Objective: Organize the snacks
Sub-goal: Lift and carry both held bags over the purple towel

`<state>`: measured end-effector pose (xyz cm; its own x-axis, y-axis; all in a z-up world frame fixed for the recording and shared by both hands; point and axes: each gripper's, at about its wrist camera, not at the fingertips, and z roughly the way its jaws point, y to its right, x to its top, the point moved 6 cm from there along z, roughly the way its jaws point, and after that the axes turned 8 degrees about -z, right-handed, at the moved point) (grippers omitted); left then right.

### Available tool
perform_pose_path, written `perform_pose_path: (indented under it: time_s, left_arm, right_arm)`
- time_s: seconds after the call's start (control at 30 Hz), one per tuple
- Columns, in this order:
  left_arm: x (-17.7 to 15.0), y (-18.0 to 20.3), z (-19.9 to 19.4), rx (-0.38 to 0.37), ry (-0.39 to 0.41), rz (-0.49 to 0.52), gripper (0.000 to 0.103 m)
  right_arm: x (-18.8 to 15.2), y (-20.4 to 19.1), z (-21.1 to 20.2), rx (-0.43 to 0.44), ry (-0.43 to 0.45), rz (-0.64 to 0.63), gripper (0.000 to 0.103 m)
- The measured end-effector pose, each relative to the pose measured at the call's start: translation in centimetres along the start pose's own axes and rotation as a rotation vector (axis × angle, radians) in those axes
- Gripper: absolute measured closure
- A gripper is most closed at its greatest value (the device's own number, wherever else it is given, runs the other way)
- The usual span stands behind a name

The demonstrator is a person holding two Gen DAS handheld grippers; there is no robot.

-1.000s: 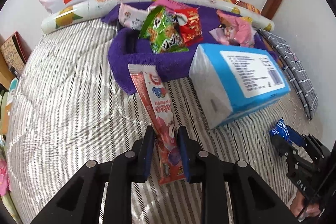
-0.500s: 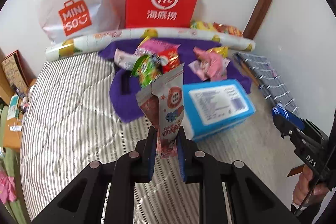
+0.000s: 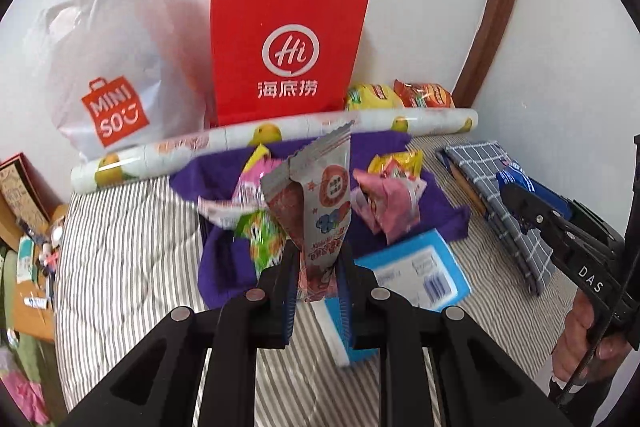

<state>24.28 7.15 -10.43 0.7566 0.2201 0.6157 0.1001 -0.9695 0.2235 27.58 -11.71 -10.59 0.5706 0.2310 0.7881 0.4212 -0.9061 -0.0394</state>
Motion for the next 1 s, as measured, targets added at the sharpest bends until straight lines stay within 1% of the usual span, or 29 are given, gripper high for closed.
perform_pose_path:
  time_s: [0.2, 0.37, 0.47, 0.67, 0.77, 0.8, 0.9, 1.0]
  left_arm:
    - [3.2, 0.1, 1.7, -0.007, 0.004, -0.013, 0.086]
    - [5.5, 0.5, 3.2, -0.001, 0.007, -0.01, 0.086]
    - [6.7, 0.8, 4.2, -0.022, 0.006, -0.019, 0.086]
    - [7.4, 0.2, 6.7, -0.042, -0.007, -0.047, 0.086]
    - [7.0, -0.4, 8.6, -0.026, -0.052, -0.055, 0.086]
    - [7.0, -0.7, 8.9, -0.022, -0.056, -0.061, 0.086]
    - [6.8, -1.3, 9.5, -0.031, -0.073, -0.082, 0.086]
    - [6.6, -1.6, 9.9, -0.029, -0.079, -0.086, 0.086]
  right_arm:
    - [2.7, 0.3, 3.2, 0.004, 0.007, 0.004, 0.061]
    - [4.2, 0.7, 5.9, 0.008, 0.01, 0.013, 0.061]
    - [4.8, 1.0, 8.1, 0.011, 0.0, 0.022, 0.061]
    - [4.6, 1.3, 11.5, 0.027, -0.021, 0.032, 0.061]
    - [3.7, 1.8, 12.9, 0.029, -0.031, 0.036, 0.061]
    - [3.3, 2.1, 13.5, 0.03, -0.039, 0.045, 0.061]
    - [2.4, 2.8, 14.6, 0.03, -0.068, 0.075, 0.061]
    - [1.7, 3.1, 15.0, 0.039, -0.078, 0.09, 0.061]
